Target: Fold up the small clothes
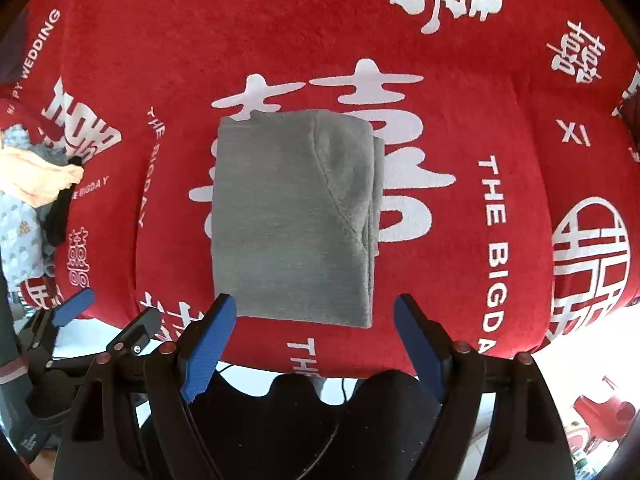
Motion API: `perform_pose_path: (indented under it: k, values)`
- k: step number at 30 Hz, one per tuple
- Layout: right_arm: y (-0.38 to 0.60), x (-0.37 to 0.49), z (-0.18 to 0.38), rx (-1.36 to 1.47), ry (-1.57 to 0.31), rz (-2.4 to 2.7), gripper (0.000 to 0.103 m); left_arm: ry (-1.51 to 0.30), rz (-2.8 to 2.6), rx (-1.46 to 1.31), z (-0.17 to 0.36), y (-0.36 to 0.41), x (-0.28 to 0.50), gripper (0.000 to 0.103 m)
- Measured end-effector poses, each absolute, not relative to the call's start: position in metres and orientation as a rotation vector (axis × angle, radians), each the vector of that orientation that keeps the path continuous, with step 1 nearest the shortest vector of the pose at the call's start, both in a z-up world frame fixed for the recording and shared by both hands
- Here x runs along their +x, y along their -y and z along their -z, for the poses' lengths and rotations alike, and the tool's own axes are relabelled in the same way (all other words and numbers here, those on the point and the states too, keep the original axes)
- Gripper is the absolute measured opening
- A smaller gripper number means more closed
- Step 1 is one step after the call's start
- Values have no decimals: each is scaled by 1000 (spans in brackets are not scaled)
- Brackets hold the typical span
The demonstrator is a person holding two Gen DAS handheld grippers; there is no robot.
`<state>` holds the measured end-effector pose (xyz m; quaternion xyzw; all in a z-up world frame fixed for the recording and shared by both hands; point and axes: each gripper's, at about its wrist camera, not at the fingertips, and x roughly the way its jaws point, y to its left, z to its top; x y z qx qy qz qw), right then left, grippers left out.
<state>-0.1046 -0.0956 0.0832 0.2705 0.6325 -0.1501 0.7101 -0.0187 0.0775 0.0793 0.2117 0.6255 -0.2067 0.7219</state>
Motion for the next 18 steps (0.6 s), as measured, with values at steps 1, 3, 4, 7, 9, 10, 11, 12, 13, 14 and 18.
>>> perform_pose_path:
  k: [1,3,4,7,9,10,11,12,13,14,18]
  values:
    - [94,-105,-83,593,-1414,338,83,-1382,459,468,-80,-78,-18,103]
    - [94,-104,-82,583,-1434,363,83,-1380,460,468,-82,-78,-18,103]
    - [94,-104,-81,578,-1444,368,83,-1377,458,470,-83,-78,-18,103]
    - [92,-105,-82,560,-1438,379,83,-1371,455,478,-85,-77,-18,103]
    - [92,-105,-82,558,-1436,386,90,-1367,456,484,-86,-76,-19,103]
    - [91,-105,-81,558,-1439,390,101,-1365,454,488,-87,-76,-19,103]
    - [91,-105,-81,557,-1438,394,103,-1364,454,489,-87,-76,-20,103]
    - [90,-105,-81,553,-1434,398,103,-1366,453,488,-88,-76,-20,103]
    - [90,-104,-81,546,-1430,402,103,-1368,453,487,-88,-76,-19,103]
    - [89,-104,-81,543,-1429,402,103,-1369,453,487,-89,-76,-19,103]
    - [89,-103,-83,539,-1421,407,103,-1363,453,495,-89,-76,-20,103]
